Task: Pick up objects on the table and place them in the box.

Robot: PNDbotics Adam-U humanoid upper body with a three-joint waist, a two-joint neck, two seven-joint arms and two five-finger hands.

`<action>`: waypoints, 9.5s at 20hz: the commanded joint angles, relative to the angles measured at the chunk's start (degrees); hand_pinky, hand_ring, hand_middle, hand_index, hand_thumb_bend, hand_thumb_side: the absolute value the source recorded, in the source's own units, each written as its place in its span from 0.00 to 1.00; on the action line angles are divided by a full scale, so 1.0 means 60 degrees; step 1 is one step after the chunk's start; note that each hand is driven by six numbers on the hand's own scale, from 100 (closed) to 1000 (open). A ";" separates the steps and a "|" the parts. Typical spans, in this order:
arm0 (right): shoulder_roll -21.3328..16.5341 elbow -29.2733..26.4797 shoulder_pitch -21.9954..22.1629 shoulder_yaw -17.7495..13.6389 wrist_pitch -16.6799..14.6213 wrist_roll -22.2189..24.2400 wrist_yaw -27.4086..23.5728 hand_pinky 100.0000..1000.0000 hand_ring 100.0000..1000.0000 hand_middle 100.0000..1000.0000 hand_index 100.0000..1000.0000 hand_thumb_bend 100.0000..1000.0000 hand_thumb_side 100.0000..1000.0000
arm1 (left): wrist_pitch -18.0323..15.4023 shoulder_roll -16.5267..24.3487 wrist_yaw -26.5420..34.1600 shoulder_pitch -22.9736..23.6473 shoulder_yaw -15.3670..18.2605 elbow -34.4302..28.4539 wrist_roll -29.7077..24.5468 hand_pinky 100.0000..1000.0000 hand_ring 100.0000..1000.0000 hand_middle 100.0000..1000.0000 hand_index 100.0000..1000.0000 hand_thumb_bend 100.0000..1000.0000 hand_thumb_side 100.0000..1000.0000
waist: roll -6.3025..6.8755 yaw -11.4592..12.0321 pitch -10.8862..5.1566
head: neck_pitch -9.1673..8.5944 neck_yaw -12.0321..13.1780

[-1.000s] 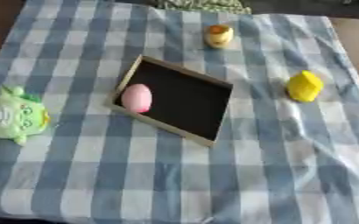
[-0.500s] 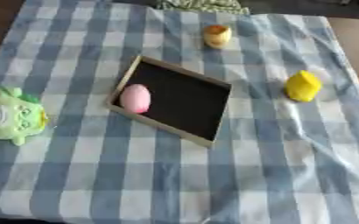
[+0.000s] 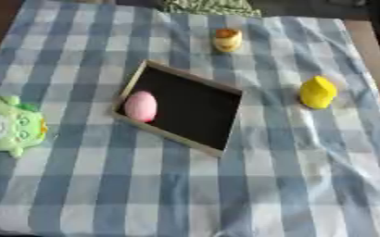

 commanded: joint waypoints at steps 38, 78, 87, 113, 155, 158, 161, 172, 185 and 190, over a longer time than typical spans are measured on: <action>-0.0404 -0.1272 0.0290 0.1637 -0.3304 0.8239 0.3469 0.89 0.97 0.86 0.85 0.33 0.00 | 0.0216 0.0333 0.0148 -0.0138 -0.0112 -0.0142 -0.0237 0.93 0.68 0.64 0.79 0.03 0.47 | -0.0177 -0.0152 -0.0181 | 0.0018 0.0028; 0.0371 -0.0516 0.0593 0.1279 -0.2566 0.5162 0.5303 0.86 0.92 0.82 0.87 0.25 0.00 | 0.0187 0.0259 0.0124 -0.0462 -0.0254 -0.0142 -0.0430 0.93 0.69 0.64 0.79 0.00 0.50 | -0.0379 0.0278 0.0472 | -0.0333 -0.0396; 0.0392 -0.0422 0.0571 0.1124 -0.2467 0.4846 0.5549 0.85 0.91 0.82 0.87 0.28 0.00 | 0.0140 0.0261 0.0105 -0.0546 -0.0267 -0.0142 -0.0458 0.93 0.69 0.64 0.79 0.00 0.51 | -0.0450 0.0431 0.0675 | -0.0667 -0.0566; 0.0489 -0.0245 0.0739 0.1166 -0.2538 0.4113 0.5839 0.77 0.74 0.54 0.63 0.14 0.00 | 0.0199 0.0154 0.0136 -0.0536 -0.0291 -0.0142 -0.0517 0.94 0.69 0.64 0.78 0.00 0.53 | -0.0533 0.0533 0.0687 | -0.0606 -0.0629; -0.2674 -0.6529 0.2837 0.4514 -0.5338 0.2832 0.1509 0.73 0.67 0.47 0.55 0.02 0.00 | 0.0267 0.0371 0.0242 -0.0486 -0.0394 -0.0142 -0.0674 0.94 0.70 0.65 0.78 0.00 0.54 | -0.0632 0.0325 0.0226 | -0.0209 -0.0280; -0.2652 -0.7202 0.3120 0.4510 -0.4948 0.3214 0.1117 0.73 0.66 0.47 0.55 0.03 0.00 | 0.0283 0.0330 0.0260 -0.0488 -0.0415 -0.0142 -0.0697 0.94 0.70 0.65 0.78 0.00 0.54 | -0.0624 0.0327 0.0236 | -0.0230 -0.0290; -0.2593 -0.7929 0.3425 0.4421 -0.4499 0.3662 0.0986 0.73 0.66 0.47 0.55 0.00 0.00 | 0.0297 0.0304 0.0268 -0.0491 -0.0437 -0.0142 -0.0729 0.94 0.70 0.65 0.78 0.00 0.54 | -0.0613 0.0338 0.0256 | -0.0235 -0.0307; -0.1625 -0.8574 0.3733 0.5176 -0.2905 0.4975 0.0999 0.73 0.67 0.48 0.56 0.00 0.00 | 0.0336 0.0226 0.0308 -0.0489 -0.0489 -0.0142 -0.0791 0.94 0.70 0.65 0.78 0.00 0.55 | -0.0595 0.0371 0.0275 | -0.0208 -0.0391; -0.1145 -0.9078 0.3994 0.5738 -0.1598 0.5826 0.1815 0.75 0.65 0.56 0.65 0.16 0.00 | 0.0385 0.0151 0.0331 -0.0469 -0.0534 -0.0142 -0.0844 0.94 0.70 0.66 0.78 0.00 0.56 | -0.0584 0.0395 0.0273 | -0.0187 -0.0422; -0.1180 -0.9241 0.4089 0.5740 -0.1705 0.6078 0.1890 0.80 0.76 0.70 0.77 0.23 0.00 | 0.0407 0.0130 0.0332 -0.0451 -0.0548 -0.0142 -0.0857 0.94 0.70 0.66 0.78 0.00 0.56 | -0.0580 0.0392 0.0270 | -0.0164 -0.0413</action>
